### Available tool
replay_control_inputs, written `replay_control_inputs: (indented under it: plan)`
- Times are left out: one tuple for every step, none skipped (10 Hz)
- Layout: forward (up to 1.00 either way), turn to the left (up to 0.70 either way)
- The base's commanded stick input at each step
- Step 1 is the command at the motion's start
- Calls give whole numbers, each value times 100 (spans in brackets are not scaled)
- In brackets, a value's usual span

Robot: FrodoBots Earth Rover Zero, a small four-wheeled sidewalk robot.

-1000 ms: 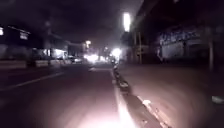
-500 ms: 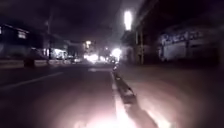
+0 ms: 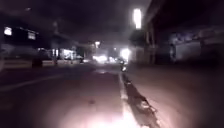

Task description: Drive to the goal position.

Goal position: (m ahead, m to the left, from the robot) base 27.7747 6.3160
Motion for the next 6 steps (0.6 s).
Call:
replay_control_inputs:
  plan:
    - [100,0]
    - [100,0]
    - [100,0]
    - [100,0]
    - [100,0]
    - [100,0]
